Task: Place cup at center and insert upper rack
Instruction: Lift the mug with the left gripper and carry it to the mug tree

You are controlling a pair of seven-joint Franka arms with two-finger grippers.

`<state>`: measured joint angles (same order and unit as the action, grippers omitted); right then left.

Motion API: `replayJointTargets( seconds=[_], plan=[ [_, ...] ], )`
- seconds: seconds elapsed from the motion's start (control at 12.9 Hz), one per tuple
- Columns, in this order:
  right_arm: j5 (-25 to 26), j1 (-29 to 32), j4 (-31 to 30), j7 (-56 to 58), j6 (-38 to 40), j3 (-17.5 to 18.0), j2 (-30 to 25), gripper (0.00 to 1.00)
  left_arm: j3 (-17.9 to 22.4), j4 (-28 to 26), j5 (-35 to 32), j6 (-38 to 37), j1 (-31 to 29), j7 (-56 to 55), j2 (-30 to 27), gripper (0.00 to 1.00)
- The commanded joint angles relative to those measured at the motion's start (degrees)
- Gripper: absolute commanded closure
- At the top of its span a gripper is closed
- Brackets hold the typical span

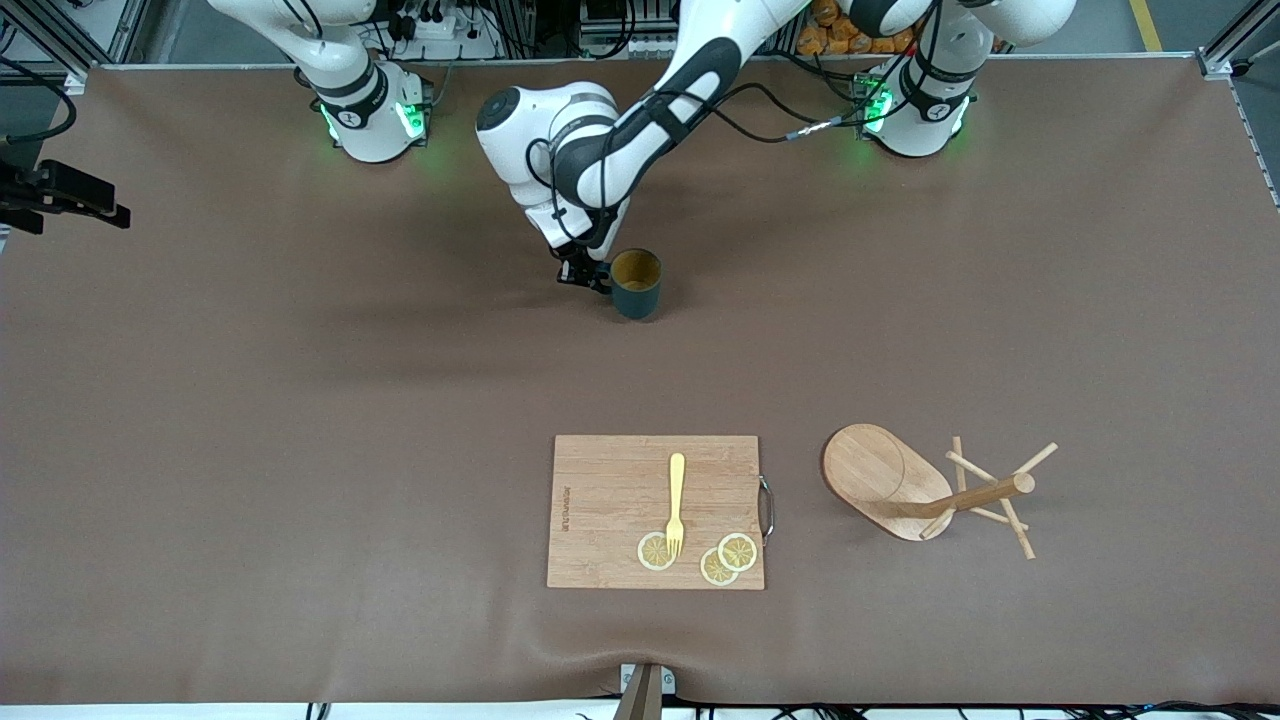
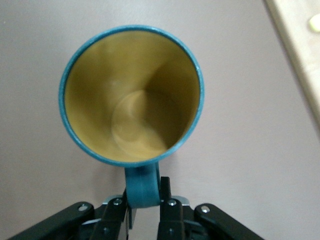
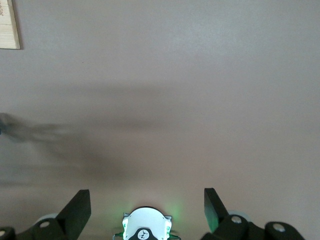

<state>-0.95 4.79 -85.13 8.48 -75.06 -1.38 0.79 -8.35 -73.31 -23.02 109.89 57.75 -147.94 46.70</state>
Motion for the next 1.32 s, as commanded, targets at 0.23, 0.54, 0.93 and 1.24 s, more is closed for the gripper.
replayJointTargets(
  seconds=[0.23,0.54,0.93,1.24],
  plan=[
    [-0.2,-0.1,0.0,-0.3,0.3,-0.2,-0.6,0.00,-0.4,-1.0,9.8,-0.2,-7.3,6.5,-9.7,1.00],
    [-0.2,0.0,0.0,-0.2,0.3,-0.3,-0.6,0.00,-0.4,-1.1,18.7,2.4,-13.4,11.1,-14.2,1.00],
    [-0.2,-0.1,0.0,-0.3,0.3,-0.3,-0.6,0.00,-0.3,-1.3,27.3,2.4,-20.5,19.3,-19.6,1.00],
    [-0.2,-0.1,0.0,-0.4,0.3,-0.3,-0.6,0.00,-0.3,-1.7,38.9,1.1,-28.8,29.4,-24.4,1.00]
  ],
)
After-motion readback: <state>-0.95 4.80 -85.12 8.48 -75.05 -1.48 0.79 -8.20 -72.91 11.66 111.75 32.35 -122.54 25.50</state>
